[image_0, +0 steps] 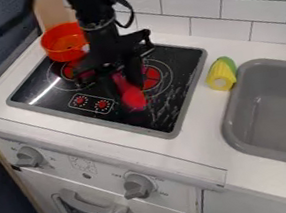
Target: Move the red fork to the right side of the burner
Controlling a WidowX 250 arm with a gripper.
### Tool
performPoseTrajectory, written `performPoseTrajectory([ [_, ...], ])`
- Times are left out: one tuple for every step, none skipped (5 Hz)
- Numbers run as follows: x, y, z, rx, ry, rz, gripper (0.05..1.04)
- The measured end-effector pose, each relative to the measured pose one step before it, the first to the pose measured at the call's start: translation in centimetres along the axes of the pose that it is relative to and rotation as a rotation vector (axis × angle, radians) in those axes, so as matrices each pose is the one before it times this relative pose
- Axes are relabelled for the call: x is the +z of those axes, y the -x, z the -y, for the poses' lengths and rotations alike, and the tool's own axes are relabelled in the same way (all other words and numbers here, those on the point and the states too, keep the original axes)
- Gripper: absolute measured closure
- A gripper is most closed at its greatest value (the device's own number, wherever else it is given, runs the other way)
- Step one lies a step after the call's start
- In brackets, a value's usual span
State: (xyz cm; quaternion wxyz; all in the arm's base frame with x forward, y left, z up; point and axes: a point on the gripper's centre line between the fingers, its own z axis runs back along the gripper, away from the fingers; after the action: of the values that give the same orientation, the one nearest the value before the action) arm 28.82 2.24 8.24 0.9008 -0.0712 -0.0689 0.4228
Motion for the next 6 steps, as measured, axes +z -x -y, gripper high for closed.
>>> performPoseTrajectory([
  [0.254,1.203,0.645,-0.2018,-0.0326,-0.0154,0.678],
  [0.123,-0.865,1.316,-0.2388,-0.0187,-0.0421,0.678],
  [-1.265,-0.843,1.571,-0.2036,-0.0826,-0.0285,0.678],
  [-1.055,-0.811,0.935,-0.0904,-0.0154,0.0121,0.678],
  [-1.939,-0.83,0.275,-0.0713,-0.0021,0.0224,0.678],
  [-1.248,0.248,-0.014,-0.0356,-0.0236,-0.0286,0.678],
])
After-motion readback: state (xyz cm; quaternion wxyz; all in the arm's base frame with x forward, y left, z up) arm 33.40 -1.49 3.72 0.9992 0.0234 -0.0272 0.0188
